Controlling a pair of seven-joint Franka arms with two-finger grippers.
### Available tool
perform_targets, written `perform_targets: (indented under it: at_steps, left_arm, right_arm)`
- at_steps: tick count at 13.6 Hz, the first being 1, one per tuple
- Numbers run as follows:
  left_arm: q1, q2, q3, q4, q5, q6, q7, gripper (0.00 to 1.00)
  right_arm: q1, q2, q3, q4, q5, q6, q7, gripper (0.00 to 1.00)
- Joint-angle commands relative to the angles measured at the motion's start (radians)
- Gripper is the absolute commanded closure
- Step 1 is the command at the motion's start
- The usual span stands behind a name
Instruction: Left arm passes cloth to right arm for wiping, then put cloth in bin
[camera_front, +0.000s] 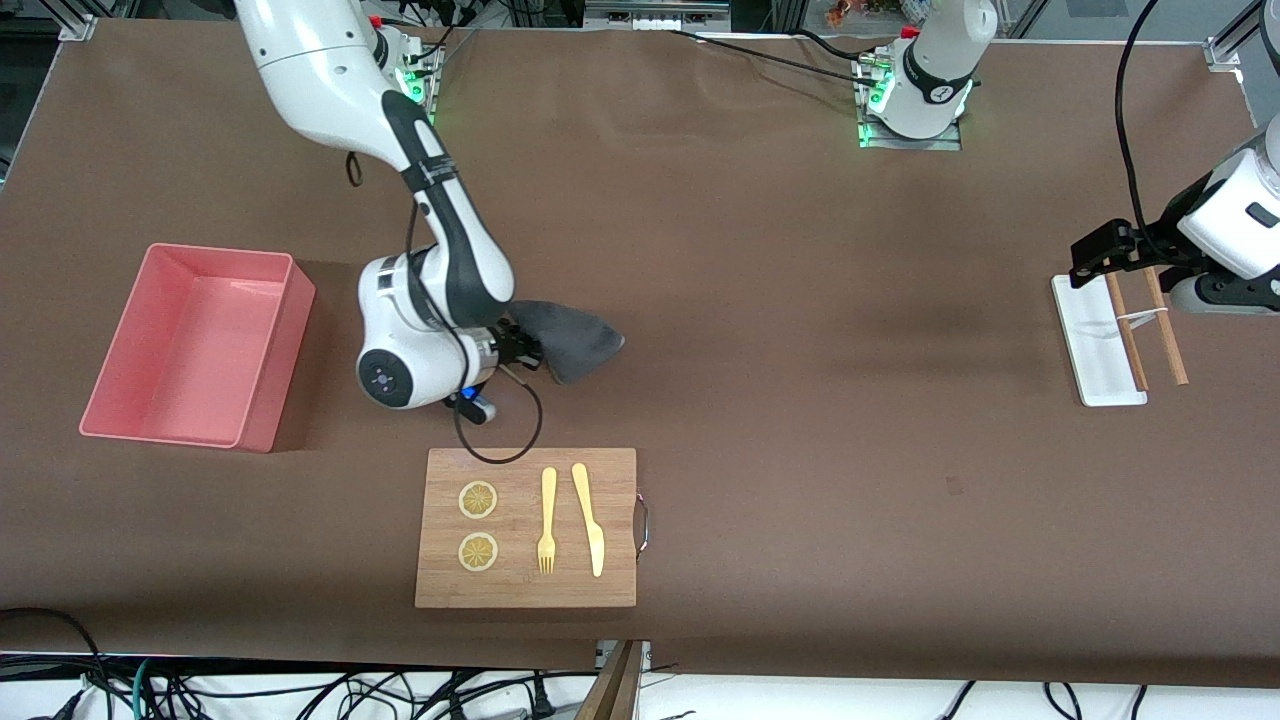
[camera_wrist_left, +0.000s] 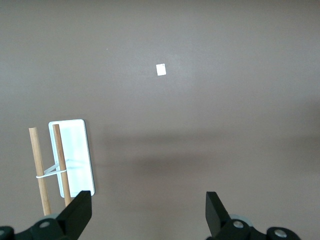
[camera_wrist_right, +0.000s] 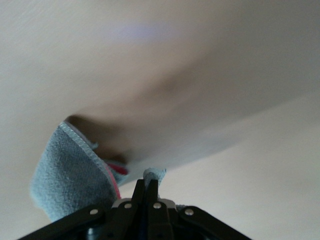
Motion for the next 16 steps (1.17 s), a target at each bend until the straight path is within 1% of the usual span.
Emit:
perform_targets:
  at_steps: [1, 2, 4, 5, 8, 10, 12, 14, 16]
  left_arm:
    - [-0.004, 0.025, -0.005, 0.045, -0.004, -0.024, 0.017, 0.0]
    - [-0.009, 0.026, -0.003, 0.045, -0.004, -0.024, 0.016, 0.0]
    - [-0.007, 0.026, -0.003, 0.046, -0.006, -0.024, 0.016, 0.0]
    - [-0.001, 0.025, -0.005, 0.048, -0.006, -0.024, 0.016, 0.0]
    - [0.001, 0.026, -0.003, 0.048, -0.007, -0.024, 0.014, 0.0]
    - [0.001, 0.026, -0.005, 0.048, -0.007, -0.024, 0.014, 0.0]
    - [0.001, 0.025, -0.003, 0.048, -0.007, -0.024, 0.014, 0.0]
    - [0.001, 0.025, -0.003, 0.048, -0.009, -0.024, 0.011, 0.0]
    - [0.001, 0.025, -0.003, 0.048, -0.009, -0.024, 0.011, 0.0]
  right_arm:
    - [-0.081, -0.01, 0.004, -0.005, -0.093, -0.067, -0.143, 1.0]
    - [-0.11, -0.01, 0.002, -0.007, -0.11, -0.082, -0.206, 1.0]
    - [-0.163, -0.012, -0.015, -0.005, -0.177, -0.121, -0.334, 1.0]
    - [-0.183, -0.015, -0.024, -0.005, -0.191, -0.132, -0.393, 1.0]
    - [-0.194, -0.025, -0.09, 0.001, -0.196, -0.168, -0.528, 1.0]
    - [-0.194, -0.07, -0.101, 0.007, -0.206, -0.213, -0.532, 1.0]
    - [-0.194, -0.149, -0.105, 0.038, -0.207, -0.303, -0.522, 1.0]
    - [-0.194, -0.196, -0.143, 0.111, -0.208, -0.442, -0.527, 1.0]
    - [-0.197, -0.196, -0.209, 0.212, -0.21, -0.581, -0.544, 1.0]
